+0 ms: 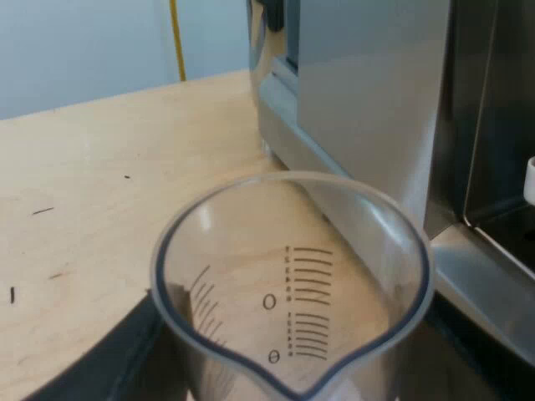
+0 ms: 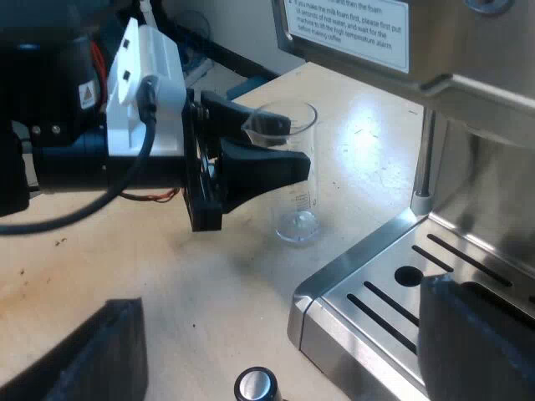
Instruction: Pour the beans into the coffee machine
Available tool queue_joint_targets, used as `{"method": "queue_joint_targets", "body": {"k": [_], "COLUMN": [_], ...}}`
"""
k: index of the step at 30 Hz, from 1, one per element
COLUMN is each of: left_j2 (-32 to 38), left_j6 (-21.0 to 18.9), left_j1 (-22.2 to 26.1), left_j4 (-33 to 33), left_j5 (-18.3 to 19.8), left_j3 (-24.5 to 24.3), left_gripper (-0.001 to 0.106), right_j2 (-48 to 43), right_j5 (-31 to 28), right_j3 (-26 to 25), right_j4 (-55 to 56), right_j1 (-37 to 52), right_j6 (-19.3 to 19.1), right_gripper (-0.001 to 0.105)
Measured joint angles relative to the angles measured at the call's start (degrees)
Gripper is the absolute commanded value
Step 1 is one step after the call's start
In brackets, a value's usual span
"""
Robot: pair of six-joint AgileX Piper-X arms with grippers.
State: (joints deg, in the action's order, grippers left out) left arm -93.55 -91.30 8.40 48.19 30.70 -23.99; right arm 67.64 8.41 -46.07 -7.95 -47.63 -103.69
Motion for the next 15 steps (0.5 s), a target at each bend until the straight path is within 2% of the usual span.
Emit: {"method": "queue_joint_targets", "body": {"k": [3,5,8,15], "left_j2": [-1.09,-1.54,-1.63,-2.33], "left_j6": [0.0,0.0,0.0,0.0], "left_j1": [0.0,0.0,0.0,0.0], "left_j4": [0.64,1.04,1.3,1.62], "left_j5": [0.0,0.31,0.55,0.53], "left_j3": [0.0,0.0,0.0,-0.1], "left_gripper": [0.044,0.057,0.07,0.07], "right_j2": [0.0,0.0,0.0,0.0], "right_j5": [0.0,0.0,0.0,0.0], "right_j3": [0.0,0.0,0.0,0.0], "right_j4": [0.0,0.0,0.0,0.0], "right_j1": [0.0,0.0,0.0,0.0], "right_j6": [0.0,0.0,0.0,0.0], "right_gripper": [0.068,0.068,0.068,0.068]}}
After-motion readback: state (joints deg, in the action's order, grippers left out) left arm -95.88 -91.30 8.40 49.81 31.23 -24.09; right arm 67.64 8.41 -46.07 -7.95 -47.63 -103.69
